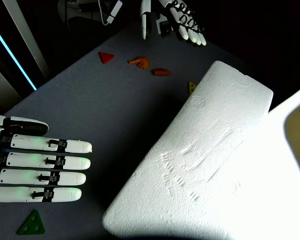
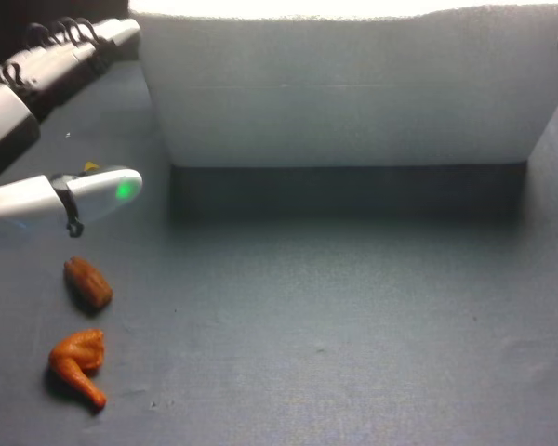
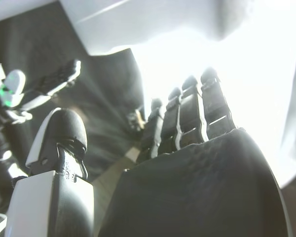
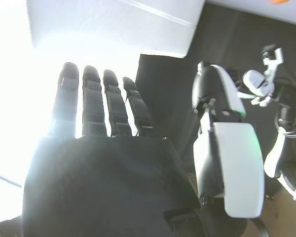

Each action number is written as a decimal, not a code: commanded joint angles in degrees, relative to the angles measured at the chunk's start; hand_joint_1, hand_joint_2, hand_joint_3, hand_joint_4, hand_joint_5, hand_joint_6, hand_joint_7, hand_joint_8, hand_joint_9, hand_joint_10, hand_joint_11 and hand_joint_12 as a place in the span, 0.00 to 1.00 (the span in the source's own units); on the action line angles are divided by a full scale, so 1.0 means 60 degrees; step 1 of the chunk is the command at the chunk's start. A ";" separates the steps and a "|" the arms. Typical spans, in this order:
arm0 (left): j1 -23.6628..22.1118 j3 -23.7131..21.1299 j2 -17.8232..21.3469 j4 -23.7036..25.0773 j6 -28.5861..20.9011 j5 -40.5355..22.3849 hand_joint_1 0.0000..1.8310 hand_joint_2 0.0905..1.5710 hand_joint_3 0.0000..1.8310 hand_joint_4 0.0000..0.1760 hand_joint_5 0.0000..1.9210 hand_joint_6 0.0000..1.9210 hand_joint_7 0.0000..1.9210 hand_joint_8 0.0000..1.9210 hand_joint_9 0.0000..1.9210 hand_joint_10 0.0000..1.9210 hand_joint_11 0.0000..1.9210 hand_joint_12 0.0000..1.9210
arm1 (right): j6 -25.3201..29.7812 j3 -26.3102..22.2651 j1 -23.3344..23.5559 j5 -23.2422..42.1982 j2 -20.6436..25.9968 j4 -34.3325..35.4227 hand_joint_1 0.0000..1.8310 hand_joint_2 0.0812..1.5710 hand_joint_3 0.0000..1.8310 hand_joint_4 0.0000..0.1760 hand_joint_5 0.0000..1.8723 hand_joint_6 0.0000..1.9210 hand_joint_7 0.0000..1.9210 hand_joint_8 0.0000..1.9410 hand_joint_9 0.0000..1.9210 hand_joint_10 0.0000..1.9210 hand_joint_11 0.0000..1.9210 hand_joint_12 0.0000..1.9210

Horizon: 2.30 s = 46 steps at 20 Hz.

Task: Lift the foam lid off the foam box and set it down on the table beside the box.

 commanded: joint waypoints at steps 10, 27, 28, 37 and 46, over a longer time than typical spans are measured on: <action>-0.0654 0.0790 -0.0398 -0.1168 0.0063 -0.0970 0.29 0.70 0.00 0.44 0.00 0.00 0.00 0.00 0.00 0.00 0.00 0.16 | -0.0408 0.0655 0.0129 0.1372 -0.0098 0.1408 0.26 0.78 0.00 0.00 0.00 0.00 0.00 0.00 0.00 0.00 0.00 1.00; -0.1474 0.2057 -0.1359 -0.2363 0.0098 0.0256 0.32 0.67 0.00 0.27 0.00 0.00 0.00 0.00 0.00 0.00 0.00 0.00 | -0.1754 0.2001 0.1772 -0.0223 -0.1241 0.2785 0.33 0.74 0.01 0.16 0.00 0.00 0.00 0.00 0.00 0.00 0.00 0.01; -0.1531 0.2165 -0.1444 -0.2444 0.0098 0.0355 0.33 0.67 0.00 0.25 0.00 0.00 0.00 0.00 0.00 0.00 0.00 0.00 | -0.1852 0.2092 0.2018 -0.0415 -0.1302 0.2785 0.33 0.74 0.01 0.12 0.00 0.00 0.00 0.00 0.00 0.00 0.00 0.00; -0.1609 0.2538 -0.1693 -0.2881 0.0061 0.0719 0.38 0.69 0.00 0.14 0.00 0.00 0.00 0.00 0.00 0.00 0.00 0.00 | -0.2033 0.2538 0.2238 -0.0795 -0.1490 0.3465 0.33 0.73 0.00 0.14 0.00 0.00 0.00 0.00 0.00 0.00 0.00 0.00; -0.2071 0.3337 -0.2331 -0.3176 -0.0327 0.1512 0.34 0.66 0.00 0.31 0.00 0.00 0.00 0.00 0.00 0.00 0.00 0.00 | -0.1547 0.3302 0.2439 -0.1315 -0.2131 0.3919 0.29 0.72 0.00 0.00 0.00 0.00 0.00 0.00 0.00 0.00 0.01 0.01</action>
